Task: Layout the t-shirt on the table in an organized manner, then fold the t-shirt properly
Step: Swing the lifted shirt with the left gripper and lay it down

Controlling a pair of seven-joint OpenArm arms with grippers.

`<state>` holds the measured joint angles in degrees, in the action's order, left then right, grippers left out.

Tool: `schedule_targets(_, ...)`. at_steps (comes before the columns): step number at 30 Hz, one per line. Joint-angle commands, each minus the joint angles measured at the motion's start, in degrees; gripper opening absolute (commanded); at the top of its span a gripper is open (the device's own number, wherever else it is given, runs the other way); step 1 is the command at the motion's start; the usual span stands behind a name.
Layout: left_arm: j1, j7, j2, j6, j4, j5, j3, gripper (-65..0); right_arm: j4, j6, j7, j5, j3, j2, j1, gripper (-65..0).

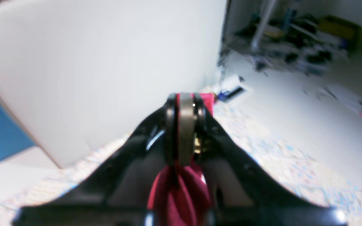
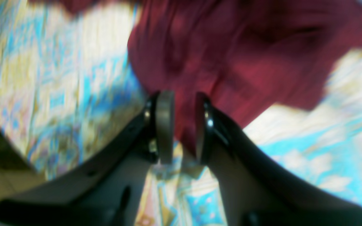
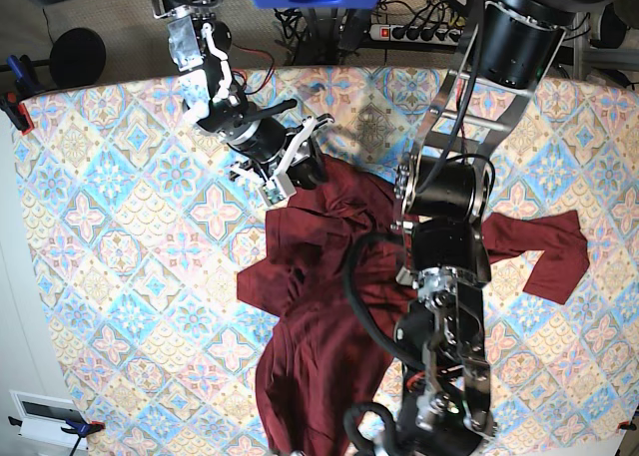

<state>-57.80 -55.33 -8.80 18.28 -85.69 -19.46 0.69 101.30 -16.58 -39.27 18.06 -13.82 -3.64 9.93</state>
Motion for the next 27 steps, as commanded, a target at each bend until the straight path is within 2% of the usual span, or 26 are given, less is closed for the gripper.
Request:
schedule_targets(1, -3.08, 2.36, -0.2, -0.04, -0.86, -0.54, -1.61, -65.0, -0.15, 0.53, 2.65, 0.44, 0.33, 0.08, -3.56, -53.2)
schedule_targets(9, -7.21, -0.98, 3.39, 0.05, -0.95, -1.94, -12.95, -65.0, -12.64, 0.62, 1.42, 0.44, 0.33, 0.08, -14.29, -53.2)
schedule_targets(14, -9.94, -1.06, 8.49, 0.05, -0.95, -6.34, -14.53, -65.0, -20.28, 0.62, -0.25, 0.35, -1.25, 0.52, -17.8, -53.2)
schedule_targets(19, -13.01, -0.8, 11.92, 0.05, -0.86, -6.95, -14.53, -65.0, -24.94, 0.62, -0.34, 0.44, -13.12, 0.78, -22.2, -53.2)
schedule_targets(24, -15.21, -0.63, 15.52, 0.05, -0.86, -7.04, -14.89, -65.0, -28.37, 0.36, -0.34, 0.44, -26.13, 4.83, -23.69, -53.2)
schedule_targets(27, -17.2, -0.63, 16.23, 0.05, -0.42, -7.04, -17.44, -65.0, -28.02, 0.27, -0.34, 0.62, -33.52, 5.44, -26.15, -53.2)
